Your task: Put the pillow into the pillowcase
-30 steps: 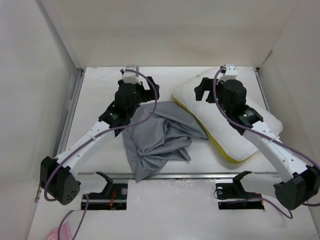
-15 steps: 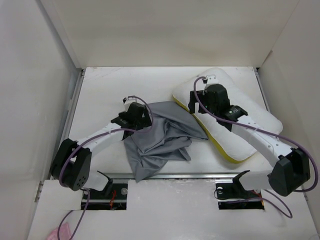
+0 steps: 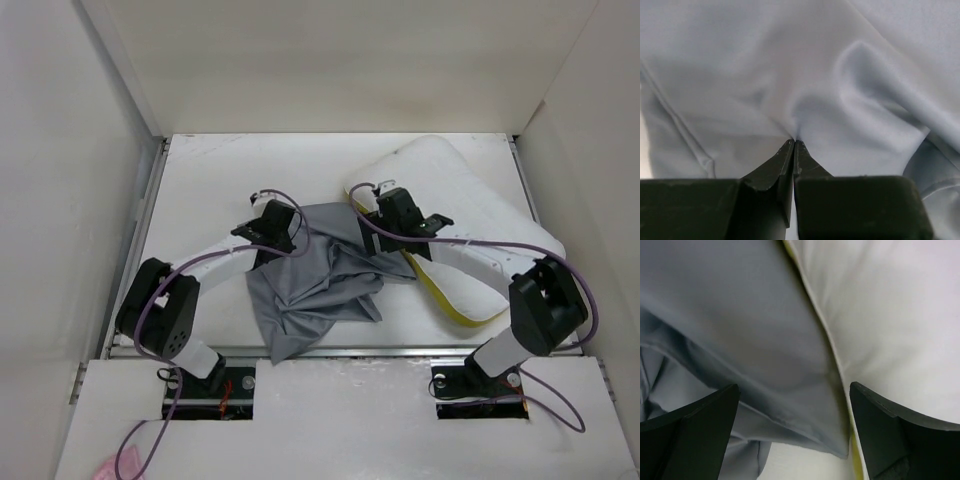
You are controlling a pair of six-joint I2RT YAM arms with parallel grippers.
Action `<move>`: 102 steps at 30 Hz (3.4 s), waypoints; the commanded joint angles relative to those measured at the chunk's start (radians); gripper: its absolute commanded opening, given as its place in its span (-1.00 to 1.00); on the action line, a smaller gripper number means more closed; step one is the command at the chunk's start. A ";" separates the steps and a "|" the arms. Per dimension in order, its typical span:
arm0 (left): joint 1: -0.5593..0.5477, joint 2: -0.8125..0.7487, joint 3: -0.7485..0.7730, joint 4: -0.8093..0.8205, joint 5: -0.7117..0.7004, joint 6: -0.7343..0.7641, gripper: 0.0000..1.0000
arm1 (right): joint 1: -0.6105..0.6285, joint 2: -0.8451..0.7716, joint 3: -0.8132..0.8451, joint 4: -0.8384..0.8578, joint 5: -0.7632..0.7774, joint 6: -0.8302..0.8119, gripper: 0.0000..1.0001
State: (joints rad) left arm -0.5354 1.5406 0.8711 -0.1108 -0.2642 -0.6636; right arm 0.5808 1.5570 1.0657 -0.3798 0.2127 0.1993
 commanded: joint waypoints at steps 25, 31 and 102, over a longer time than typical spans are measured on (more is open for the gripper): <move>0.310 -0.188 0.057 -0.066 -0.249 0.014 -1.00 | 0.056 0.182 0.098 0.094 0.186 0.058 0.60; 0.289 -0.260 0.016 -0.098 -0.072 0.033 -0.04 | 0.002 0.224 0.195 0.119 0.054 0.025 -0.46; 0.206 0.329 0.408 -0.314 -0.108 0.148 -0.02 | -0.167 0.064 0.367 -0.016 0.024 -0.078 -1.00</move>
State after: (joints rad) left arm -0.3336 1.9060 1.2633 -0.3576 -0.3313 -0.5060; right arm 0.4286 1.6470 1.3869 -0.3973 0.2096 0.1303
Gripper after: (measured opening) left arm 0.488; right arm 0.047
